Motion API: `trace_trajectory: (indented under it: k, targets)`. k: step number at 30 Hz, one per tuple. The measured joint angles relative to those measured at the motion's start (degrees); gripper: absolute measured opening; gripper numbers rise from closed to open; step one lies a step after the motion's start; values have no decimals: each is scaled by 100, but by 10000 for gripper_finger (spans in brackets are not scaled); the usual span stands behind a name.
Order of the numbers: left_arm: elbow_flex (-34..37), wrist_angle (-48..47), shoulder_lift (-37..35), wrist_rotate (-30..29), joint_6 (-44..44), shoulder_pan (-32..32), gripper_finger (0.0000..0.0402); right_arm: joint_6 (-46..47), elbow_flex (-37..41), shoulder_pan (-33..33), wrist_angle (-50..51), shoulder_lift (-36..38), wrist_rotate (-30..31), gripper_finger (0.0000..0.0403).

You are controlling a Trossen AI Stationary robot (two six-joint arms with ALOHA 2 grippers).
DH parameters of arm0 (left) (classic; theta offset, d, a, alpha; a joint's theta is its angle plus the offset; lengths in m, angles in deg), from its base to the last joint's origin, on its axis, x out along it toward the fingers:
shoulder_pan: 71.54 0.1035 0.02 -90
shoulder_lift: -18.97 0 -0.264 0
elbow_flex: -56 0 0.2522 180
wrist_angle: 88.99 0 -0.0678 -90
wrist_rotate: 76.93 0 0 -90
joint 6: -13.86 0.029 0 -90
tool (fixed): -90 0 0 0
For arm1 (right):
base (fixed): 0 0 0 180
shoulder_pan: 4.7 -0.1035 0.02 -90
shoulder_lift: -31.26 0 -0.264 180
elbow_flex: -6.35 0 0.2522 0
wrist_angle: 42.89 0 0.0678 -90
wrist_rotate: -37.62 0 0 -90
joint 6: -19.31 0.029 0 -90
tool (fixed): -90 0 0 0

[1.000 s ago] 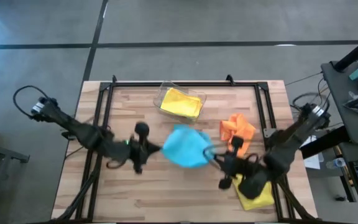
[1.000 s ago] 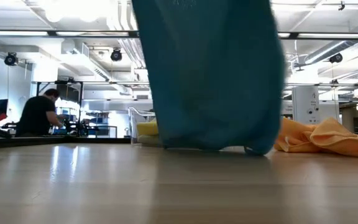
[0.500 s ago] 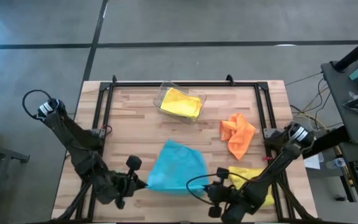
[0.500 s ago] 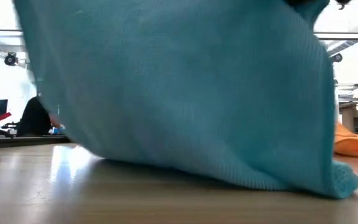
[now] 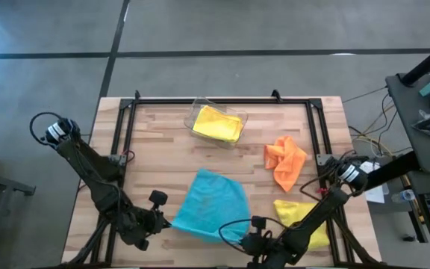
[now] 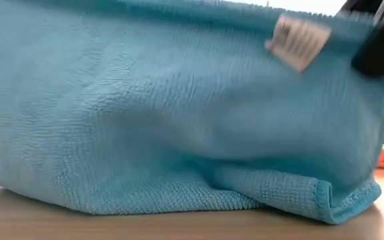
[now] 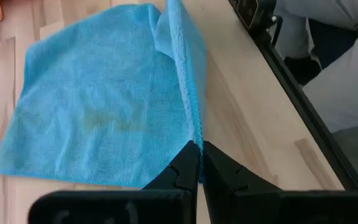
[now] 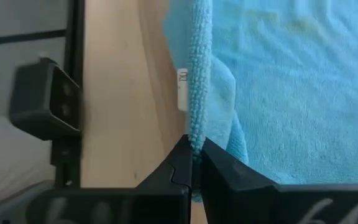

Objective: Fold microfiber towels
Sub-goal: Fold the blue microfiber cloth

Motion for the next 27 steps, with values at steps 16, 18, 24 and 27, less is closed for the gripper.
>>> trace_trajectory:
  k: [16,18,24,27]
  targets:
    - [177,297,-2,-42,13,7,0,-163,4,216,15,-80,18,9]
    - [231,365,-2,-42,7,7,0,-163,4,214,16,-80,18,9]
    - [260,440,-2,-74,-282,7,0,-164,15,214,35,-80,19,9]
    - [265,440,-2,-137,-282,7,0,-206,15,225,35,-80,23,9]
